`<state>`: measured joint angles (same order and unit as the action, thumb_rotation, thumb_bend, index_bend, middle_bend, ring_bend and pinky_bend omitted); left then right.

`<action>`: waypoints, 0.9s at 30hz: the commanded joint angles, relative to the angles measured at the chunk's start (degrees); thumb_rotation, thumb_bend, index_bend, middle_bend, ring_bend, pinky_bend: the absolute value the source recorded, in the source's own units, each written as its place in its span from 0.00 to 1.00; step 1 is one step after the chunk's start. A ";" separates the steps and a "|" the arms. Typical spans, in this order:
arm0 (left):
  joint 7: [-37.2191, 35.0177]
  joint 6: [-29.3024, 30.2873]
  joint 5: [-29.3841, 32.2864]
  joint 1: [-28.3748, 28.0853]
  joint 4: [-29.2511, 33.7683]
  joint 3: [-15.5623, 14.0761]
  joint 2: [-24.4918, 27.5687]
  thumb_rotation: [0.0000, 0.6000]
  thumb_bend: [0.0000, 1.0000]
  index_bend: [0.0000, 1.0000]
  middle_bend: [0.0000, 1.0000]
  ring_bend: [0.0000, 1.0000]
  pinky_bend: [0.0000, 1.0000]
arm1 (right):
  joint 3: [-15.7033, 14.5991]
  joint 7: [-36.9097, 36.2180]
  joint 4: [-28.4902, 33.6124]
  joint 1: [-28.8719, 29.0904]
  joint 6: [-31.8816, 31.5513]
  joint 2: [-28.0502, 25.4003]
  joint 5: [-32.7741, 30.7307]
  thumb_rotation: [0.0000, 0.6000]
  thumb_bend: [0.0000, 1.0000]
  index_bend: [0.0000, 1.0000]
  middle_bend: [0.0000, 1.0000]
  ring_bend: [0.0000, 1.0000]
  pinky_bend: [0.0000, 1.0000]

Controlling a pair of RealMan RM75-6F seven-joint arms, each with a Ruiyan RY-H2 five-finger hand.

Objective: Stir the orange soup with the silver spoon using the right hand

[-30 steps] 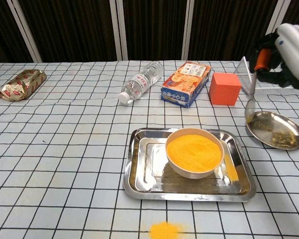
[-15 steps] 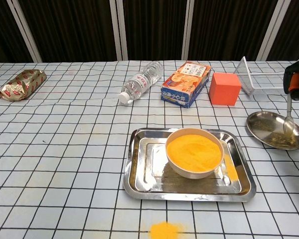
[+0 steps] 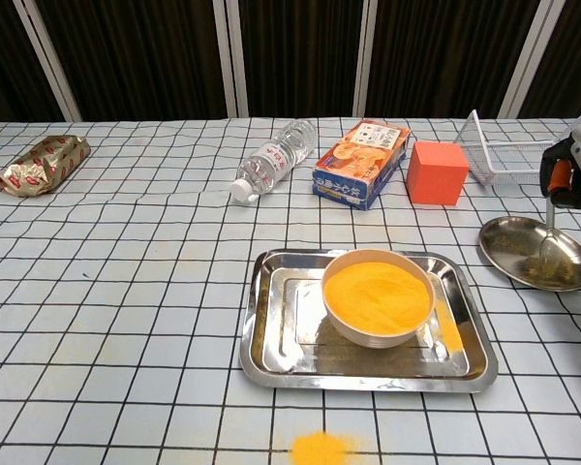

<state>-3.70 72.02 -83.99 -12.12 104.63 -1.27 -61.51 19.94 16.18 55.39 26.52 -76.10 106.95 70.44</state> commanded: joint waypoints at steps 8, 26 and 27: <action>0.19 0.00 0.22 -0.01 -0.03 0.09 -0.10 1.00 0.03 0.00 0.00 0.00 0.00 | 0.40 0.27 -1.49 1.39 1.98 1.56 -1.92 1.00 0.71 0.68 0.61 0.42 0.41; 0.27 0.06 0.14 0.05 -0.04 0.04 -0.09 1.00 0.03 0.00 0.00 0.00 0.00 | -0.42 5.48 3.25 0.94 0.84 -1.26 -3.02 1.00 0.45 0.27 0.37 0.25 0.30; 0.30 0.06 0.17 0.05 -0.04 0.04 -0.10 1.00 0.03 0.00 0.00 0.00 0.00 | -0.52 5.53 3.66 0.84 0.70 -1.52 -2.95 1.00 0.45 0.25 0.37 0.24 0.28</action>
<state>-3.40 72.08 -83.82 -12.07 104.59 -1.23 -61.61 19.58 21.59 58.65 27.51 -75.20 105.73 67.40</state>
